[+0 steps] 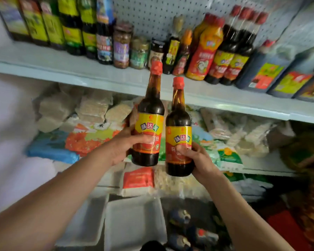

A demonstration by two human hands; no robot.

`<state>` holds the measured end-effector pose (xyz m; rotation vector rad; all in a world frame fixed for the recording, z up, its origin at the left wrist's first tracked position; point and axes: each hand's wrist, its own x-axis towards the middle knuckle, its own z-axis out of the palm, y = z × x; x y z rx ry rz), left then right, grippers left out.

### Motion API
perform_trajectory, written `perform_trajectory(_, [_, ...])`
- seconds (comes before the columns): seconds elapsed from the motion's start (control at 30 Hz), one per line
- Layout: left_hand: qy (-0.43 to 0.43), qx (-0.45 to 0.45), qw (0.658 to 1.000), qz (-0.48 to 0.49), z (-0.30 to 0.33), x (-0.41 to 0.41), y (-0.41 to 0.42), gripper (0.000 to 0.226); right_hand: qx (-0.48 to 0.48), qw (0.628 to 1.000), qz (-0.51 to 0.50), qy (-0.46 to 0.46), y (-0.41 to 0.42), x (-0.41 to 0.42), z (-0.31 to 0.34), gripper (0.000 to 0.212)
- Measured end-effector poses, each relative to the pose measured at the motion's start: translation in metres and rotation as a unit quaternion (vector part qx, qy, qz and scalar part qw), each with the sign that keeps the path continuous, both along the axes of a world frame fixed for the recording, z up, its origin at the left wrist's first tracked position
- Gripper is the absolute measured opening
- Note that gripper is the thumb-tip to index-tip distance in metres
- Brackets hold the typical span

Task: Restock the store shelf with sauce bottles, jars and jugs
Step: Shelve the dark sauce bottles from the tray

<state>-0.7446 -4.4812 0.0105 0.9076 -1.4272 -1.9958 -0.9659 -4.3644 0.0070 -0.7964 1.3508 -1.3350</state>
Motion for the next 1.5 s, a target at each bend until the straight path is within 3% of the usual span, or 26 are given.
perform_trajectory(0.23, [0.063, -0.122, 0.990, 0.019, 0.092, -0.101, -0.036, 0.081, -0.144, 0.986, -0.076, 0.040, -0.031, -0.104, 0.078, 0.052])
perform_trajectory(0.37, [0.091, -0.157, 0.983, 0.030, 0.120, -0.167, -0.064, 0.079, -0.215, 0.968, -0.121, 0.050, -0.055, -0.169, 0.108, 0.070])
perform_trajectory(0.5, [0.097, -0.159, 0.981, 0.058, 0.130, -0.231, -0.088, 0.081, -0.248, 0.955, -0.140, 0.088, -0.088, -0.226, 0.116, 0.055])
perform_trajectory(0.6, [0.096, -0.156, 0.980, 0.071, 0.127, -0.272, -0.103, 0.082, -0.245, 0.954, -0.137, 0.102, -0.107, -0.258, 0.113, 0.073])
perform_trajectory(0.77, [0.072, -0.182, 0.977, 0.082, 0.109, -0.326, -0.128, 0.071, -0.223, 0.959, -0.124, 0.122, -0.134, -0.300, 0.092, 0.075])
perform_trajectory(0.87, [0.042, -0.190, 0.979, 0.067, 0.100, -0.345, -0.145, 0.083, -0.218, 0.961, -0.111, 0.133, -0.146, -0.318, 0.088, 0.069])
perform_trajectory(0.97, [0.024, -0.190, 0.980, 0.061, 0.094, -0.358, -0.160, 0.077, -0.217, 0.959, -0.083, 0.164, -0.159, -0.335, 0.085, 0.055])
perform_trajectory(1.13, [-0.008, -0.206, 0.978, 0.031, 0.095, -0.368, -0.175, 0.080, -0.203, 0.962, -0.073, 0.167, -0.175, -0.355, 0.078, 0.059])
perform_trajectory(1.33, [-0.117, -0.340, 0.931, 0.057, 0.098, -0.361, -0.172, 0.075, -0.168, 0.948, -0.076, 0.261, -0.178, -0.362, 0.077, 0.054])
perform_trajectory(1.5, [-0.137, -0.366, 0.915, 0.100, 0.101, -0.363, -0.171, 0.082, -0.146, 0.935, -0.101, 0.306, -0.178, -0.361, 0.073, 0.057])
